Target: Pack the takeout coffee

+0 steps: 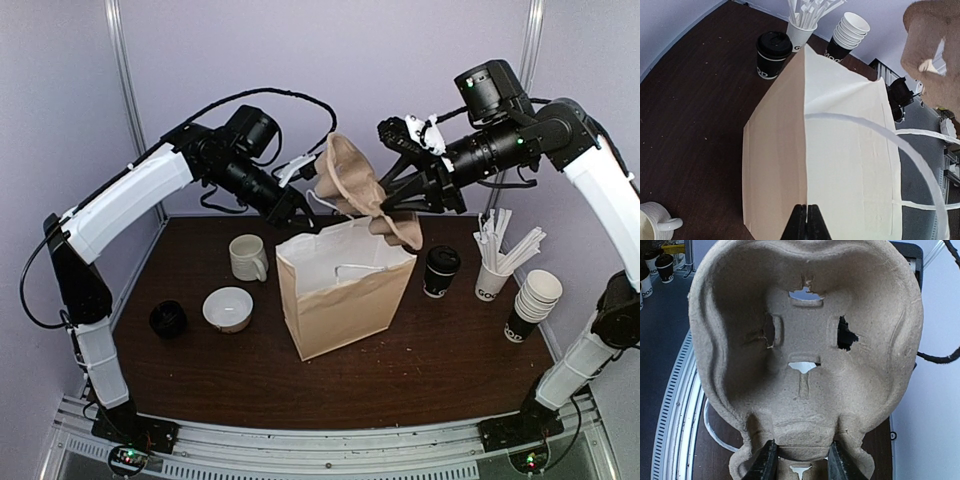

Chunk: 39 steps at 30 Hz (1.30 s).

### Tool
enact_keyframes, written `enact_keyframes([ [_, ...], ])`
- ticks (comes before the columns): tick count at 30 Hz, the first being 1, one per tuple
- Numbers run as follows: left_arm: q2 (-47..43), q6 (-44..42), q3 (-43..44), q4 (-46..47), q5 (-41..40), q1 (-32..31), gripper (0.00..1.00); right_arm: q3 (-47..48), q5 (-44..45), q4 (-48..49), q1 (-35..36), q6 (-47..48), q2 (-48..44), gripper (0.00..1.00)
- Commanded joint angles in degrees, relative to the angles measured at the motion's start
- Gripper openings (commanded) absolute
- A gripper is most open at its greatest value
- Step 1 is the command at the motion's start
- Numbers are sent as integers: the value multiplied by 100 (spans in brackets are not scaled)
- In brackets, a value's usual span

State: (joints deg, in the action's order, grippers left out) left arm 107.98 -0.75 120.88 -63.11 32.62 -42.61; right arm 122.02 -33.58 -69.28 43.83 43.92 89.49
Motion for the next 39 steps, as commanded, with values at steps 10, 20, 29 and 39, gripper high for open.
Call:
enact_keyframes([
  [10,-42,58,24,158,1193,-106,0,-205,-272,-591,569,382,-12,31],
  [20,42,156,-43,-22,1033,-399,0,-396,-165,-488,768,413,97,31],
  [29,157,-32,100,-369,1082,-450,0,-444,-18,-602,1022,455,170,31],
  [39,286,-137,76,-526,1207,-450,0,-1027,316,-613,1022,524,43,30],
])
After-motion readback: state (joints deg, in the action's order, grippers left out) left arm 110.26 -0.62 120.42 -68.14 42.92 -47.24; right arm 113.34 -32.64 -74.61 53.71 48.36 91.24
